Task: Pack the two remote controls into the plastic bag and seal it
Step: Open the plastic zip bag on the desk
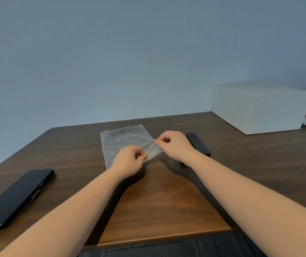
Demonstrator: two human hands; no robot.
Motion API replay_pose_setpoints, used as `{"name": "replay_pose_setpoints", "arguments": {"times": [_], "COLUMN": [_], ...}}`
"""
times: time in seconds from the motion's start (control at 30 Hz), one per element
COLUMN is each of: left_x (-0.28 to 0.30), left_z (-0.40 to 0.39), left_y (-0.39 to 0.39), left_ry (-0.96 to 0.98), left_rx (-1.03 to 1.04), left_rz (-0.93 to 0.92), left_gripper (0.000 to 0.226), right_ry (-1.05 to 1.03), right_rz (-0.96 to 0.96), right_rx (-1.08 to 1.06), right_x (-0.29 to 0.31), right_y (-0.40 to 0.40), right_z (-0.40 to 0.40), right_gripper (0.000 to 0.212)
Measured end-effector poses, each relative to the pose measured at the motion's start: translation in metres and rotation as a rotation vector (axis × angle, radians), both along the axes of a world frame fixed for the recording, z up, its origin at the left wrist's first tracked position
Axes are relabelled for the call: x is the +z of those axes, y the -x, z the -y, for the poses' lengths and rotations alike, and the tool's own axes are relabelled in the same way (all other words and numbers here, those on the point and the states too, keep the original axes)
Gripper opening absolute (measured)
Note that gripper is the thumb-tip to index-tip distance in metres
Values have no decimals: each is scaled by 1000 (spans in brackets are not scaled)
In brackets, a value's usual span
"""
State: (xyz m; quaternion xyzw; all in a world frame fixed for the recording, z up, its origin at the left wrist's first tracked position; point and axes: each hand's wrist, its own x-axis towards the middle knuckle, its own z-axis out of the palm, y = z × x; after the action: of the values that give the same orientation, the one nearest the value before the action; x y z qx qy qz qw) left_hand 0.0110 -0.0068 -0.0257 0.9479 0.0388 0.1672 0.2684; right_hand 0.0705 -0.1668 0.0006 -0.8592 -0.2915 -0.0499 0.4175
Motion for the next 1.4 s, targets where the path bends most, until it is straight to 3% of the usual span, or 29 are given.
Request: {"name": "replay_pose_setpoints", "arguments": {"times": [0.17,0.37,0.7,0.9,1.03,1.23,1.3,1.4], "left_x": [8,-4,-1,-3,-5,3,4,2], "left_z": [2,5,-8,-4,-3,-21,-19,-14], "left_y": [-13,-19,-26,-26,-27,-28,-23,-22], "left_ry": [330,448,319,143,45,139,127,-49], "left_rx": [78,4,-112,-110,-128,55,-7,-102], "left_rz": [110,94,51,105,126,304,317,230], "left_gripper": [18,23,15,18,15,4,13,24], "right_ry": [-189,-165,-213,-76,-106,-125,-145,-162], "right_rz": [-139,-348,-481,-237,-231,-297,-306,-308], "right_rx": [-38,47,124,52,74,15,-7,2], "right_x": [-16,-31,-30,-29,-28,-24,-24,-25], "right_y": [-3,-8,-13,-9,-8,-6,-6,-6], "right_z": [-16,-20,-24,-21,-19,-18,-18,-18], "right_gripper": [38,43,36,36,37,31,31,31]}}
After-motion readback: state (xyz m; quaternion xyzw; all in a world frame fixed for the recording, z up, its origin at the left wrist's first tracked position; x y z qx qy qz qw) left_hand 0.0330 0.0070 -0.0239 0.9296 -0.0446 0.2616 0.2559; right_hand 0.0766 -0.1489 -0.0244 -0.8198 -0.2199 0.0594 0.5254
